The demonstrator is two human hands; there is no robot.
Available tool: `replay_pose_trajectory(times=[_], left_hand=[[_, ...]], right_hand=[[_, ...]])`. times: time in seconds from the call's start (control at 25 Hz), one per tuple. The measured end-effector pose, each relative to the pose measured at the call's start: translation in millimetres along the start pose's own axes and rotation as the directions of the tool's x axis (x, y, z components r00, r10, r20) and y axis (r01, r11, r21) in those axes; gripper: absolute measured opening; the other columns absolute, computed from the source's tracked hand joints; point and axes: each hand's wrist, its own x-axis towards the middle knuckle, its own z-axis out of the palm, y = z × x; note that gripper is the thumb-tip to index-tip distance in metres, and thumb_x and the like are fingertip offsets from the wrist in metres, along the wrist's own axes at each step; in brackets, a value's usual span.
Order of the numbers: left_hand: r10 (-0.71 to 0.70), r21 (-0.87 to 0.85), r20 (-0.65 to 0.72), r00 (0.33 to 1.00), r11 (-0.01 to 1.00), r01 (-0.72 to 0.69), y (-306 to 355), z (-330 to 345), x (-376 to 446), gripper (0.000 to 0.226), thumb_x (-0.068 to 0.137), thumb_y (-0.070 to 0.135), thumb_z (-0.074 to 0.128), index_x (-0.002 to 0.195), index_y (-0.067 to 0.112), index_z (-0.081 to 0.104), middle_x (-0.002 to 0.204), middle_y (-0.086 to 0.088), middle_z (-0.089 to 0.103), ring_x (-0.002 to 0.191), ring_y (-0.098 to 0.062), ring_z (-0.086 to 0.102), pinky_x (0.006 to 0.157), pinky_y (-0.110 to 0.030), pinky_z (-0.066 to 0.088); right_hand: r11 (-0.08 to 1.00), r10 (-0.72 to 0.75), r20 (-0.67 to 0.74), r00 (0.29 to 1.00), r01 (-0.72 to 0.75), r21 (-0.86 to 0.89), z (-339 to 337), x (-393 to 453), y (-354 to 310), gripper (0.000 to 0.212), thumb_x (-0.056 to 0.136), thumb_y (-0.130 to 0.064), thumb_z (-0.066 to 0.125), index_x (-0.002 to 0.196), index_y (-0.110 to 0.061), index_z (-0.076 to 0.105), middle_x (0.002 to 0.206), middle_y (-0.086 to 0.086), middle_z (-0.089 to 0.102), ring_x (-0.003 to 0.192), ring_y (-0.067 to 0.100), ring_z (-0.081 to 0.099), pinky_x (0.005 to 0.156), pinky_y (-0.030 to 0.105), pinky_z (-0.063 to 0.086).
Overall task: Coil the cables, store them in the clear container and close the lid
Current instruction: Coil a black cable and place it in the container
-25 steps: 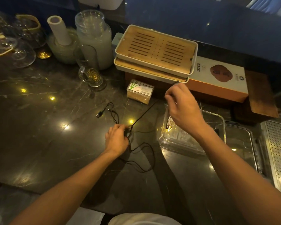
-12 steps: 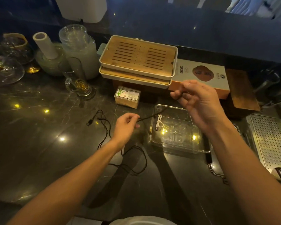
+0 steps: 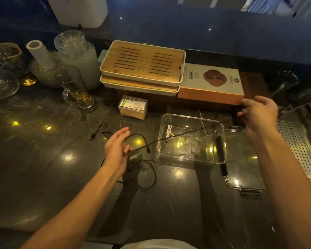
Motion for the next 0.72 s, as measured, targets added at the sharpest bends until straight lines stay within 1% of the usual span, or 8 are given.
replay_pose_trajectory(times=[0.16,0.24,0.32,0.4,0.48,0.56,0.6,0.72], left_hand=[[-0.058,-0.266,0.039,0.998,0.962,0.067,5.8,-26.5,8.7,0.020,0.096,0.006,0.048,0.093,0.015,0.066,0.060,0.005,0.043,0.039,-0.005,0.033,0.041,-0.017,0.035],[-0.057,-0.155,0.109,0.992,0.985,0.074,3.9,-26.4,7.5,0.027,0.094,0.001,0.046,0.087,0.015,0.068,0.057,0.005,0.041,0.042,-0.006,0.035,0.042,-0.018,0.037],[-0.057,0.110,0.261,0.964,0.994,0.029,-2.5,-8.6,-1.7,0.032,0.092,-0.006,0.047,0.088,0.015,0.071,0.058,0.006,0.048,0.047,-0.007,0.043,0.052,-0.020,0.046],[-0.083,0.326,0.466,0.881,0.942,-0.084,-11.3,20.9,-15.3,0.028,0.089,-0.010,0.053,0.092,0.012,0.071,0.060,0.006,0.050,0.052,-0.008,0.048,0.064,-0.027,0.054],[-0.139,0.467,0.662,0.736,0.845,-0.261,-21.6,52.0,-27.5,0.027,0.087,-0.010,0.059,0.100,0.011,0.071,0.058,0.008,0.047,0.055,-0.009,0.046,0.076,-0.038,0.057],[-0.228,0.532,0.767,0.599,0.748,-0.396,-31.4,78.6,-37.0,0.026,0.090,-0.004,0.063,0.106,0.015,0.071,0.065,0.005,0.052,0.061,-0.010,0.051,0.076,-0.032,0.055],[-0.235,0.542,0.783,0.576,0.712,-0.447,-34.4,91.3,-41.4,0.024,0.092,0.002,0.065,0.108,0.018,0.071,0.072,0.004,0.058,0.066,-0.010,0.056,0.075,-0.027,0.052],[-0.119,0.523,0.693,0.711,0.762,-0.381,-30.1,121.7,-45.3,0.020,0.101,0.020,0.057,0.116,0.020,0.069,0.101,0.004,0.070,0.088,-0.011,0.066,0.081,-0.029,0.054]], right_hand=[[0.982,0.069,-0.174,0.982,-0.037,0.184,-30.1,35.2,-9.0,0.030,0.094,0.000,0.057,0.124,-0.005,0.053,0.106,0.011,0.063,0.050,0.002,0.054,0.048,0.016,0.043],[0.951,0.158,-0.138,0.978,-0.113,0.287,-40.0,46.3,-12.3,0.033,0.099,-0.003,0.053,0.133,-0.004,0.051,0.103,0.008,0.063,0.040,0.001,0.050,0.047,0.015,0.041],[0.942,0.205,0.014,0.979,-0.201,0.268,-38.9,47.2,-11.5,0.028,0.106,-0.014,0.047,0.132,-0.005,0.053,0.093,0.003,0.066,0.040,0.002,0.044,0.042,0.014,0.036],[0.964,0.202,0.205,0.958,-0.231,0.129,-26.5,36.7,-6.2,0.025,0.108,-0.024,0.045,0.120,-0.009,0.061,0.072,-0.005,0.056,0.043,0.003,0.034,0.037,0.015,0.026],[0.980,0.186,0.372,0.909,-0.199,-0.002,-11.1,15.3,-2.1,0.022,0.107,-0.026,0.049,0.111,-0.012,0.064,0.064,-0.008,0.045,0.047,0.003,0.028,0.038,0.017,0.019],[0.989,0.150,0.504,0.850,-0.125,-0.084,1.8,-6.4,0.8,0.022,0.106,-0.025,0.050,0.113,-0.011,0.066,0.062,-0.008,0.041,0.048,0.005,0.027,0.043,0.022,0.015],[0.989,0.135,0.546,0.827,-0.083,-0.119,5.1,-15.2,2.1,0.023,0.106,-0.024,0.050,0.114,-0.010,0.066,0.062,-0.007,0.040,0.048,0.006,0.026,0.045,0.024,0.013],[0.974,0.114,0.640,0.759,0.042,-0.224,5.1,-33.6,11.0,0.025,0.107,-0.024,0.050,0.113,-0.006,0.066,0.063,-0.003,0.038,0.048,0.008,0.027,0.044,0.027,0.014]])
